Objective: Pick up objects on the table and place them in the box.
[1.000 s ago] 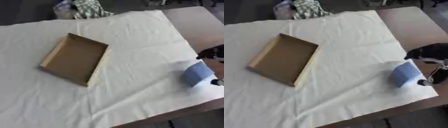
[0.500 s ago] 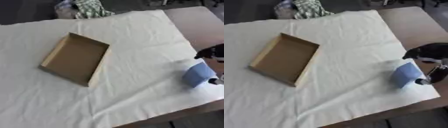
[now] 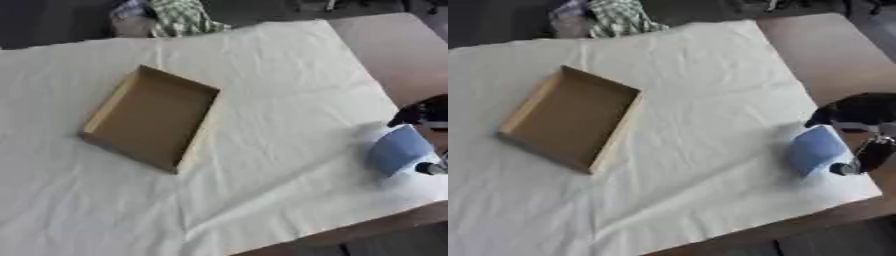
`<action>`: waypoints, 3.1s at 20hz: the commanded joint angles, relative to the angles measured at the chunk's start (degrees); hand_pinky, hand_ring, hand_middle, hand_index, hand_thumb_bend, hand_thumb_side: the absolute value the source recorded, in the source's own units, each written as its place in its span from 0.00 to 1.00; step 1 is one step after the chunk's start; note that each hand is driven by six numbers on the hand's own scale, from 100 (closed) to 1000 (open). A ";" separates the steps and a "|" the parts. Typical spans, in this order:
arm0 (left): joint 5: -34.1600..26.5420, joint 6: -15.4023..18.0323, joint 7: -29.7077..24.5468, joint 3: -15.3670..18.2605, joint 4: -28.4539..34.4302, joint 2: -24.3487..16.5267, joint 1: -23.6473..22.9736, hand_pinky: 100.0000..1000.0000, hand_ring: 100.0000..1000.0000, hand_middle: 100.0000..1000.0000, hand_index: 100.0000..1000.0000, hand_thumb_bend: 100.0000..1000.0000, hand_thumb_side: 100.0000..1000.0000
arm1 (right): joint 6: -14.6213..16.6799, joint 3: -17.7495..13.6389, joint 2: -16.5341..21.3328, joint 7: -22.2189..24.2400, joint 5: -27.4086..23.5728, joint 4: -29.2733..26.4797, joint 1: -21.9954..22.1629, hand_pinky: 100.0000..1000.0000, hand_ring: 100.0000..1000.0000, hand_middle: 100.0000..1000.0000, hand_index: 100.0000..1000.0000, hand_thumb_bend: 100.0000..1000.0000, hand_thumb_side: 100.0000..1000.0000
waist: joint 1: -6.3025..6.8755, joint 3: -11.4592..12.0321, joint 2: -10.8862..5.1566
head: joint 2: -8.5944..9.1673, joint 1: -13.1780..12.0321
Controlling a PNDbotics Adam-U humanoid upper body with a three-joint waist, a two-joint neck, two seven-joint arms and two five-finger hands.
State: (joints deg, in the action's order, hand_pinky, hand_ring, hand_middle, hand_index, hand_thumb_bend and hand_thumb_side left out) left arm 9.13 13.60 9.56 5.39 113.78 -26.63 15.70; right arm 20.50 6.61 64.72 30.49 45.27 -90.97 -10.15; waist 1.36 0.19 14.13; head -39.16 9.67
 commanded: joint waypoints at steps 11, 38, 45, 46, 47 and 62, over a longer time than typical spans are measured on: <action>-0.60 -0.13 -1.05 -0.11 0.81 -0.55 0.84 0.60 0.62 0.50 0.70 0.33 0.60 | 0.55 0.32 0.72 -6.78 2.29 1.40 -2.22 0.80 0.77 0.64 0.73 0.34 0.33 | -0.34 0.48 -0.71 | 0.63 0.20; -1.61 -0.80 -2.20 -0.46 0.81 -0.03 0.86 0.60 0.62 0.50 0.69 0.32 0.60 | -3.09 -1.37 0.30 -2.31 -10.86 -7.84 -10.22 0.74 0.63 0.48 0.61 0.13 0.00 | -1.76 1.15 -1.61 | -0.05 -1.10; -1.91 -0.82 -2.49 -0.62 0.81 -0.01 0.86 0.59 0.62 0.50 0.69 0.32 0.60 | -2.65 1.36 -0.89 1.34 -12.27 -9.60 -17.22 0.72 0.62 0.48 0.60 0.10 0.09 | -2.24 1.99 -2.00 | -0.52 -1.05; -1.94 -0.83 -2.53 -0.64 0.81 0.00 0.85 0.59 0.62 0.50 0.69 0.32 0.60 | -2.57 1.83 -1.30 1.75 -12.35 -9.58 -18.27 0.72 0.62 0.47 0.59 0.10 0.09 | -2.30 2.11 -2.04 | -0.57 -1.09; -2.00 -0.85 -2.57 -0.66 0.81 0.03 0.87 0.59 0.62 0.50 0.69 0.32 0.60 | -2.45 2.36 -1.80 2.20 -12.42 -9.49 -19.44 0.72 0.62 0.47 0.59 0.10 0.08 | -2.37 2.24 -2.09 | -0.62 -1.12; -3.09 -1.15 -3.88 -1.58 0.81 0.47 1.53 0.59 0.62 0.50 0.69 0.31 0.60 | -0.23 8.57 -12.41 8.76 -13.67 -1.71 -36.92 0.71 0.61 0.46 0.59 0.04 0.10 | -3.28 4.15 -3.08 | -1.22 -0.89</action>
State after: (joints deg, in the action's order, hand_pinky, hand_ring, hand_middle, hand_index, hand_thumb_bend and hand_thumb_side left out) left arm 6.39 12.45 5.94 3.80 113.78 -25.59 16.26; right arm 20.18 15.54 52.03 38.88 31.67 -93.37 -45.86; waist -1.92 4.38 12.16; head -40.19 8.72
